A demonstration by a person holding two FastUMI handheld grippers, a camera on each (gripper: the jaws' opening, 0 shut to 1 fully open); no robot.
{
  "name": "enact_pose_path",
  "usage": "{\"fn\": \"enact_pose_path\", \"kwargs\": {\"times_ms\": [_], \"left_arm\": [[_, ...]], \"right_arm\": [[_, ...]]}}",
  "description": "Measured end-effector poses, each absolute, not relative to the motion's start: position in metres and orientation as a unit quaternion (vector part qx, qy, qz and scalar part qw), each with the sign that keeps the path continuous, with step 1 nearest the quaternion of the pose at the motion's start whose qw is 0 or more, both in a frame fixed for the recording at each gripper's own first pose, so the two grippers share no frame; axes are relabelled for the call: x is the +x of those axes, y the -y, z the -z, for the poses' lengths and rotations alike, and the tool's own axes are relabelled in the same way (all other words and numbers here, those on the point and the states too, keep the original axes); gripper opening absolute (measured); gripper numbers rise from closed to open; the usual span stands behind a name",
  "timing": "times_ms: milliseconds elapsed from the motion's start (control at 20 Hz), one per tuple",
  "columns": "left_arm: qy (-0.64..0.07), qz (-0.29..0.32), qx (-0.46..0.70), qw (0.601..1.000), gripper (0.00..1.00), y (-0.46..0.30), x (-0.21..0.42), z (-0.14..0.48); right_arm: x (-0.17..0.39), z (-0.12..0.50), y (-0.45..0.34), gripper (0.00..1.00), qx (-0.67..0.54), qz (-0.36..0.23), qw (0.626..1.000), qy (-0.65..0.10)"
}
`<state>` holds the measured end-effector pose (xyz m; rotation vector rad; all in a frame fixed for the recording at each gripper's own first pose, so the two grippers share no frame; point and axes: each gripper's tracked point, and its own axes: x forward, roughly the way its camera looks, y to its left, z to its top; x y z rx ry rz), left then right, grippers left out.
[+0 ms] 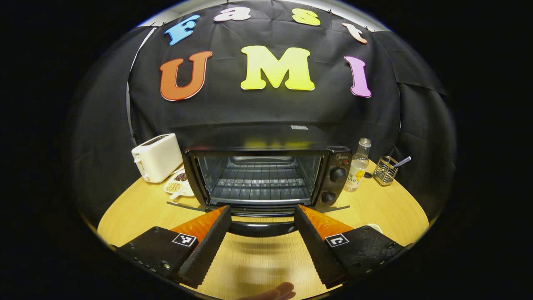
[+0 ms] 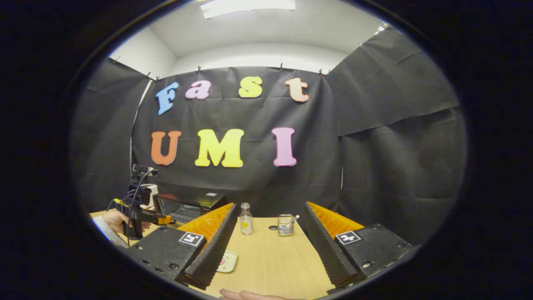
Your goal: Open the electric oven with the left hand, put the food in, and close the electric oven.
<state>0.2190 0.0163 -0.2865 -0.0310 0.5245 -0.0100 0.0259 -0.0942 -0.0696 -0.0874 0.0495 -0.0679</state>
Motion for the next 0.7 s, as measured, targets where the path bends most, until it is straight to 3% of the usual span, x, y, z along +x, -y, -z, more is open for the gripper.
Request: {"fn": "enact_pose_path", "kwargs": {"times_ms": [50,150,350,400,450,700], "left_arm": [[-0.262,0.007,-0.016,0.965,0.96,-0.016,0.213,0.293],[-0.278,0.010,-0.020,0.960,0.96,-0.014,0.198,0.309],[-0.287,0.017,-0.025,0.957,0.95,-0.010,0.183,0.330],[-0.288,0.016,-0.026,0.957,0.95,-0.010,0.181,0.335],[-0.290,0.015,-0.027,0.957,0.96,-0.010,0.178,0.339],[-0.313,0.013,-0.036,0.949,0.95,-0.011,0.169,0.364]], "right_arm": [[0.027,0.071,0.093,0.95,-0.045,0.034,0.998,-0.027],[0.028,0.075,0.089,1.00,-0.047,0.032,0.998,-0.032],[0.033,0.087,0.082,1.00,-0.040,0.031,0.998,-0.047],[0.036,0.093,0.077,0.95,-0.041,0.027,0.997,-0.054],[0.038,0.100,0.074,1.00,-0.045,0.026,0.997,-0.063],[0.052,0.138,0.056,1.00,-0.045,0.007,0.992,-0.118]]}}
